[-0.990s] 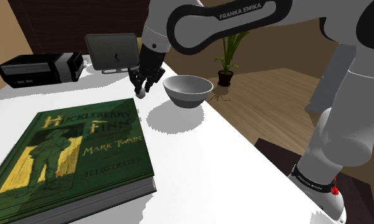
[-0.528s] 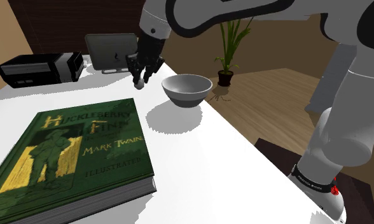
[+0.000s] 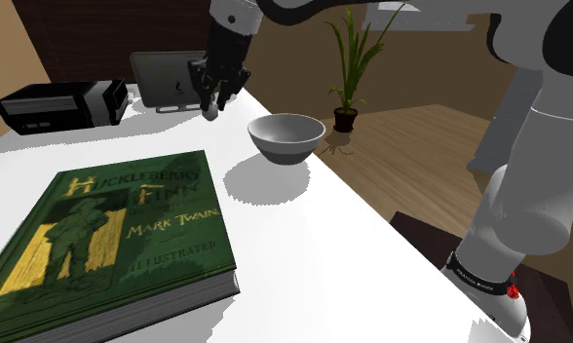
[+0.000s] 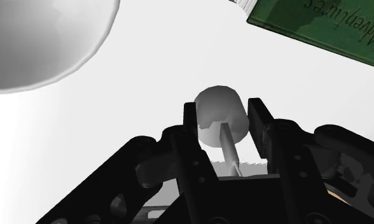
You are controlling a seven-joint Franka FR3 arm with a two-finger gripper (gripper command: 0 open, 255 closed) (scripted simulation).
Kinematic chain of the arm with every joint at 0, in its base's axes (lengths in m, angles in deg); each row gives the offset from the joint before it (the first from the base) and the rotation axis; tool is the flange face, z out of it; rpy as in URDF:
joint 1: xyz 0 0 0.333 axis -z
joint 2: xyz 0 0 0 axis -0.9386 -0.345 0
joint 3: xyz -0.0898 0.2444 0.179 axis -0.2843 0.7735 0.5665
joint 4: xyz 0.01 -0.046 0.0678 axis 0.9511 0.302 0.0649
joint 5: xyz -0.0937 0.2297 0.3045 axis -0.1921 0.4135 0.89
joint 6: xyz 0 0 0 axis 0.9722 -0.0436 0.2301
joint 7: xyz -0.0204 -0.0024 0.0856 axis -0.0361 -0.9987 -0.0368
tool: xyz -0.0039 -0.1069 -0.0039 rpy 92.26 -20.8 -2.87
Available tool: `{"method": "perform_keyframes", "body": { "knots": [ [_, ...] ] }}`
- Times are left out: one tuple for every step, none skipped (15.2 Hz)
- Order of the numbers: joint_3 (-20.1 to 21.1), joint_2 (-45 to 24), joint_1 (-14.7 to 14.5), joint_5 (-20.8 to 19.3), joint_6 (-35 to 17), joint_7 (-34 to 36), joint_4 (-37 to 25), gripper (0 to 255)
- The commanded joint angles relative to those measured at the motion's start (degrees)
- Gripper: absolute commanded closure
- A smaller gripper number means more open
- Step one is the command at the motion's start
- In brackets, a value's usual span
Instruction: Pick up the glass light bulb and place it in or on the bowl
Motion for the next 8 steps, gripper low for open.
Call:
{"method": "perform_keyframes", "body": {
  "knots": [
    [0.06,-0.24,-0.09,-0.11,1.73,0.04,-1.91,255],
    [0.09,-0.43,-0.15,-0.20,2.56,0.06,-2.92,255],
    [0.12,-0.65,-0.20,-0.30,3.40,0.09,-3.96,255],
    [0.16,-0.88,-0.27,-0.41,4.25,0.12,-5.02,255],
    [0.19,-1.14,-0.34,-0.53,5.11,0.16,-6.11,255],
    [0.23,-1.41,-0.42,-0.66,5.98,0.20,-7.22,255],
    [0.27,-1.68,-0.50,-0.79,6.77,0.24,-8.25,255],
    [-0.16,1.09,0.41,0.87,5.85,-1.01,-4.86,255]
  ]
}}
